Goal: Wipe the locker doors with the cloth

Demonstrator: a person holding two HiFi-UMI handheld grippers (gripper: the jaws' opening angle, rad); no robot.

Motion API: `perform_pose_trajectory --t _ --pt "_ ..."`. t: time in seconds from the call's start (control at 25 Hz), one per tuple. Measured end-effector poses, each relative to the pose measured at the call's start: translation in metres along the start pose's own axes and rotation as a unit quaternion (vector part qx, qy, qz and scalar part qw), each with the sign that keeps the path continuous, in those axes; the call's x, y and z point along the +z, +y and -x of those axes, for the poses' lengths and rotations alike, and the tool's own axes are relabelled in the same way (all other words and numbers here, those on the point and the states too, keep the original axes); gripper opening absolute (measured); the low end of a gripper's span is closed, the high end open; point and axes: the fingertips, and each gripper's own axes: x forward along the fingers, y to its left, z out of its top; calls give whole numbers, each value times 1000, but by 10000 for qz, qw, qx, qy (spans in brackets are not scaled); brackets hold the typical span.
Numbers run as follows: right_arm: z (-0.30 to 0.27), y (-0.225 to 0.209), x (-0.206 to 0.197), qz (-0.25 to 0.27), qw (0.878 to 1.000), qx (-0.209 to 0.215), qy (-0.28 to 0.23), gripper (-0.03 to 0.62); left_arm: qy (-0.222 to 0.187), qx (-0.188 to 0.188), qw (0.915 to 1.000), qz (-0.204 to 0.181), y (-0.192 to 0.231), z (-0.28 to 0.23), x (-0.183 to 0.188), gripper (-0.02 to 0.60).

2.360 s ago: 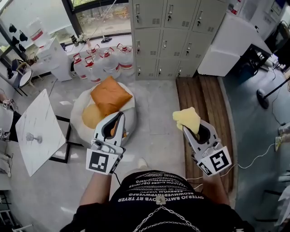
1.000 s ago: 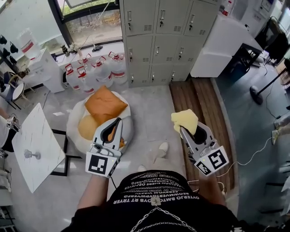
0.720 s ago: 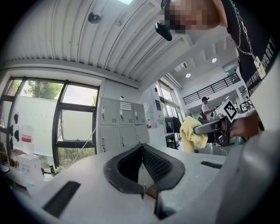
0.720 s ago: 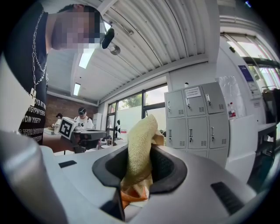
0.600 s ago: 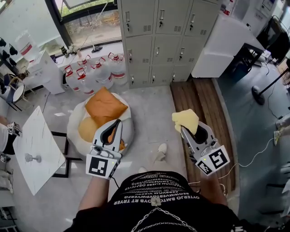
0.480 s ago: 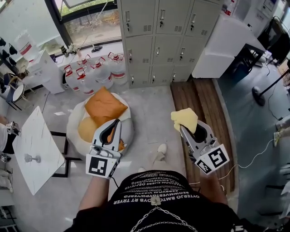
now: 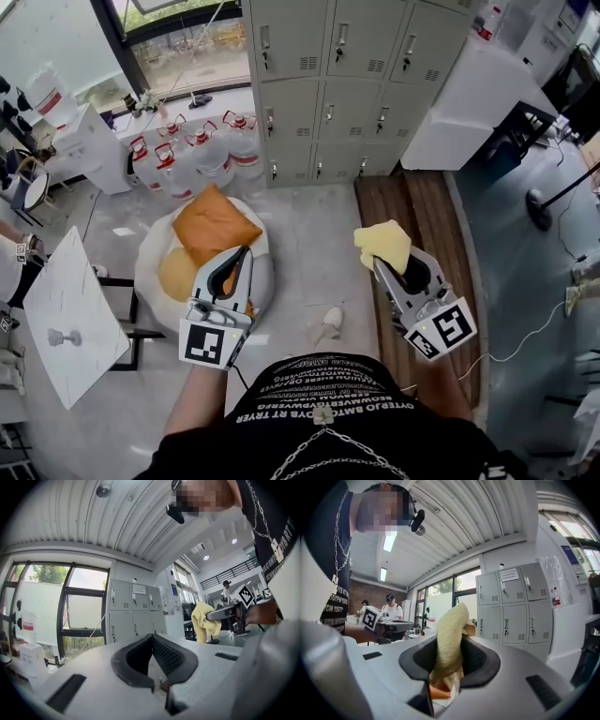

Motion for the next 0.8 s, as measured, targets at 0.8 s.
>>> perform_pose_trajectory --t 0.8 --pt "-40 -108 -8 -229 9997 124 -40 110 151 63 9998 -86 3 -109 -5 8"
